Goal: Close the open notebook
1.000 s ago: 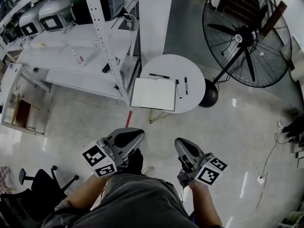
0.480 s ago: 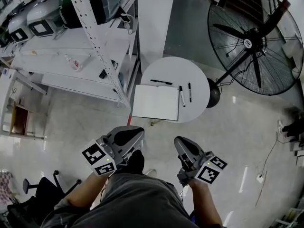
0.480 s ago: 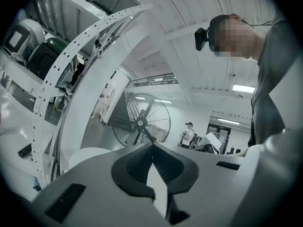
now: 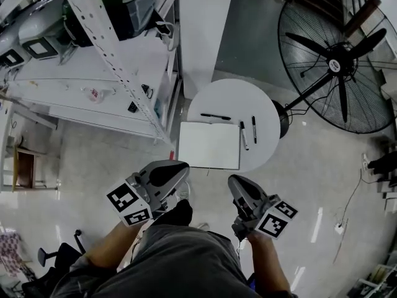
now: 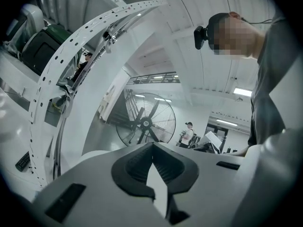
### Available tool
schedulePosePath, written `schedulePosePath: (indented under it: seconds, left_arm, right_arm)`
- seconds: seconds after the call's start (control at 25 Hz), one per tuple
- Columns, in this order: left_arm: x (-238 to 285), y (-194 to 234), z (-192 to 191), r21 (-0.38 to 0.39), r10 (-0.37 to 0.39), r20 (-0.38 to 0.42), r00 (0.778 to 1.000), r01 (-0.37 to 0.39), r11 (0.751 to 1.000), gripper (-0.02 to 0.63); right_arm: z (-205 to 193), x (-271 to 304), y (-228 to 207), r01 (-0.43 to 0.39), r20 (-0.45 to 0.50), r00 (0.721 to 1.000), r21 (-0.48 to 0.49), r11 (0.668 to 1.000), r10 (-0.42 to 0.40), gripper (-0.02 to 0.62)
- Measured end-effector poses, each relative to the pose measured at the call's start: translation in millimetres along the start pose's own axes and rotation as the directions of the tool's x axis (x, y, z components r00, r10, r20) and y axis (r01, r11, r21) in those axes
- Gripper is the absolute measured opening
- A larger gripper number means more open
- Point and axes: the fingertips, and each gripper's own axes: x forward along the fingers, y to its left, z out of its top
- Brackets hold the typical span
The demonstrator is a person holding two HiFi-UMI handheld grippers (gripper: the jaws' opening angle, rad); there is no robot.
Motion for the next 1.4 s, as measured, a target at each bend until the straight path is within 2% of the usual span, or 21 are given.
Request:
schedulePosePath:
  seconds: [0.48,0.84,1.2,1.4]
  left_arm:
    - [5,83,12,-0.019,-0.014,-0.032,0.999,0.013,1.000,0.015]
    - [2,115,4,-0.042,0.000,-0.052,0.999,-0.002,0.999,0.015]
    - [3,137,-12,-0.066,0.048,-0.062,0.997,-0.052,0.996,0.015]
    - [5,150,-31,-0.083,0.109,-0.072,0.991,-0.115,0.990,0.015]
  right_arm:
    - [21,70,-16,0.056,-0.014,0.998,0.006,0.998,-0.056,0.021]
    - [26,94,-26,0.081,-0.034,0.996,0.000,0.997,-0.081,0.021]
    - [27,118,-42,0.067,-0.097,0.993,-0.011,0.998,-0.068,0.021]
    - [28,134,-56,0.035,-0.156,0.987,-0.022,0.999,-0.037,0.021]
